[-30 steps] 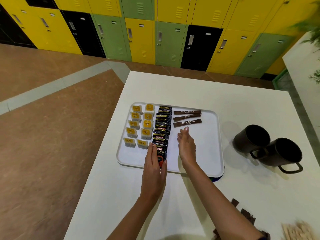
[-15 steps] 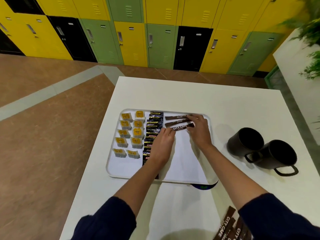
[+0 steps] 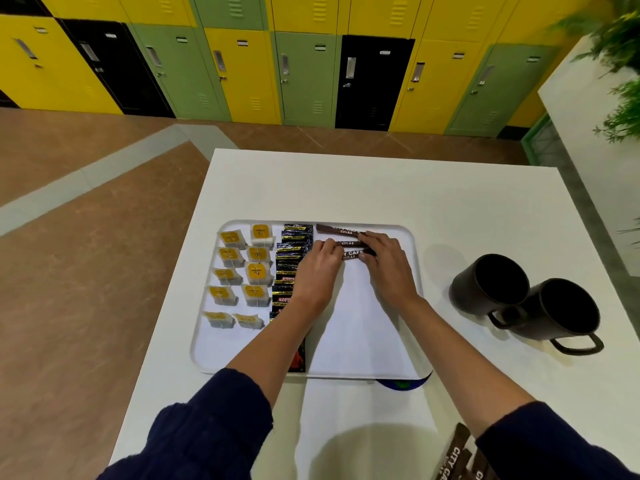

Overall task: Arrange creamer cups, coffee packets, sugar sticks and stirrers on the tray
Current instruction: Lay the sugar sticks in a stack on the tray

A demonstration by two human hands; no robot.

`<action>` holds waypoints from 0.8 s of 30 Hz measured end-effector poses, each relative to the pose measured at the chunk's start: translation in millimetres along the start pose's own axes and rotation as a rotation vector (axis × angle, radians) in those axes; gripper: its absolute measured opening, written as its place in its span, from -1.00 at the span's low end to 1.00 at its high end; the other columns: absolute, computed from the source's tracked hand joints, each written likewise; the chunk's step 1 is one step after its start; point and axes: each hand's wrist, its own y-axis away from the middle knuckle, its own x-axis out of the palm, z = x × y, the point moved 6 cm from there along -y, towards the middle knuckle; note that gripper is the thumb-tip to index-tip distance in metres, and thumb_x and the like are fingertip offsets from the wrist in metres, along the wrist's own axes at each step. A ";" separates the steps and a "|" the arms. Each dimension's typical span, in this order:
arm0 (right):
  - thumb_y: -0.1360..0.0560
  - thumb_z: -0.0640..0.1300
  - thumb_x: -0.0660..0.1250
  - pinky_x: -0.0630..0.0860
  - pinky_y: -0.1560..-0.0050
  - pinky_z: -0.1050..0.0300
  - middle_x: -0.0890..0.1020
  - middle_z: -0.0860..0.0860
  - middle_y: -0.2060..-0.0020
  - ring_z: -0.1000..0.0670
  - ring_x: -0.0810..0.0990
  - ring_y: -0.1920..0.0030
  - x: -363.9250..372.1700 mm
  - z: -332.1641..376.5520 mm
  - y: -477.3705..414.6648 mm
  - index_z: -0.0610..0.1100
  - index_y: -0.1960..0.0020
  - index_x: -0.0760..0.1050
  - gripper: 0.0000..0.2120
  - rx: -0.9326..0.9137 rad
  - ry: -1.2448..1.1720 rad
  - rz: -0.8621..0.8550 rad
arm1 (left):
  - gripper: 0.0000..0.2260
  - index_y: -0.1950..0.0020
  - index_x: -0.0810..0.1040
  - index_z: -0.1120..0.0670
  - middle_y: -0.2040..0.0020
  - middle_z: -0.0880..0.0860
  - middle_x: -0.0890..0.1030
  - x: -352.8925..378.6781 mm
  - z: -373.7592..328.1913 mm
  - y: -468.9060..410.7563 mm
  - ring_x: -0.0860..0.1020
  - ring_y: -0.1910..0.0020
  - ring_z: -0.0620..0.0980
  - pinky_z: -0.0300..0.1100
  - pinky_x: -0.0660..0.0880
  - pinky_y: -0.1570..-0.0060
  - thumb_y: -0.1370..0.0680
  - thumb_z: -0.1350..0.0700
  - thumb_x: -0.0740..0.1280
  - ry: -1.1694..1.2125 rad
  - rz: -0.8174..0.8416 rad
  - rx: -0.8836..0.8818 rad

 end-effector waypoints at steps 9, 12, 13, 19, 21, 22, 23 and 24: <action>-0.51 -0.11 0.33 0.12 -0.20 0.23 0.47 0.06 -0.26 -0.01 0.38 -0.26 -0.7 3.9 -5.1 0.01 -0.30 0.48 -0.64 -0.047 0.032 -0.026 | -0.54 0.16 0.55 0.17 0.19 0.11 0.57 -3.8 1.8 -5.0 0.53 0.22 0.08 -0.13 0.46 0.31 -0.03 0.47 0.51 -0.090 0.011 -0.045; -0.51 -0.14 0.33 0.21 -0.23 0.17 0.52 0.05 -0.25 -0.03 0.44 -0.25 -1.0 4.0 -9.8 -0.01 -0.26 0.52 -0.67 -0.073 0.006 -0.004 | -0.56 0.13 0.55 0.17 0.16 0.11 0.56 -1.3 0.7 -5.4 0.53 0.19 0.09 -0.11 0.47 0.26 -0.07 0.47 0.51 -0.098 0.021 -0.042; -0.50 -0.13 0.34 0.26 -0.22 0.15 0.54 0.05 -0.21 -0.04 0.47 -0.22 -1.6 4.4 -10.3 -0.01 -0.25 0.53 -0.68 -0.081 0.009 -0.006 | -0.56 0.13 0.55 0.18 0.17 0.12 0.57 -1.1 0.9 -6.1 0.54 0.19 0.09 -0.11 0.47 0.28 -0.07 0.47 0.50 -0.093 0.018 -0.048; -0.53 -0.08 0.31 0.14 -0.04 0.19 0.54 0.10 -0.10 0.01 0.42 -0.11 -0.1 3.3 -6.8 0.03 -0.24 0.53 -0.71 -0.037 0.016 -0.023 | -0.69 0.13 0.55 0.24 0.15 0.18 0.57 3.2 -1.3 -6.6 0.56 0.21 0.14 -0.08 0.46 0.35 -0.21 0.50 0.42 0.009 0.010 -0.071; -0.52 -0.08 0.31 0.13 -0.02 0.19 0.53 0.10 -0.08 0.01 0.41 -0.11 0.0 3.6 -6.5 0.03 -0.23 0.53 -0.72 -0.020 0.003 -0.028 | -0.73 0.05 0.53 0.28 0.06 0.22 0.56 5.3 -3.7 -4.4 0.56 0.11 0.18 -0.05 0.48 0.28 -0.31 0.50 0.35 0.058 0.019 -0.089; -0.52 -0.07 0.32 0.13 -0.02 0.19 0.53 0.10 -0.07 0.01 0.40 -0.10 0.3 3.9 -6.2 0.03 -0.22 0.54 -0.73 -0.015 -0.003 -0.030 | -0.74 -0.03 0.51 0.28 -0.01 0.22 0.54 6.4 -4.1 -4.0 0.55 0.03 0.18 -0.05 0.49 0.19 -0.38 0.48 0.30 0.080 0.013 -0.101; -0.52 -0.06 0.32 0.13 -0.01 0.18 0.52 0.10 -0.06 0.01 0.39 -0.09 0.2 4.6 -5.8 0.03 -0.19 0.54 -0.75 -0.009 -0.008 -0.036 | -0.74 -0.10 0.49 0.27 -0.09 0.22 0.51 7.6 -4.1 -4.1 0.52 -0.04 0.17 -0.05 0.48 0.09 -0.44 0.45 0.25 0.091 0.017 -0.112; -0.52 -0.04 0.32 0.13 0.00 0.17 0.51 0.11 -0.04 0.02 0.39 -0.08 0.4 5.0 -5.3 0.03 -0.16 0.55 -0.78 -0.003 -0.013 -0.045 | -0.73 -0.16 0.46 0.26 -0.14 0.21 0.48 8.7 -3.5 -4.6 0.49 -0.10 0.15 -0.06 0.46 0.01 -0.48 0.43 0.21 0.099 0.018 -0.123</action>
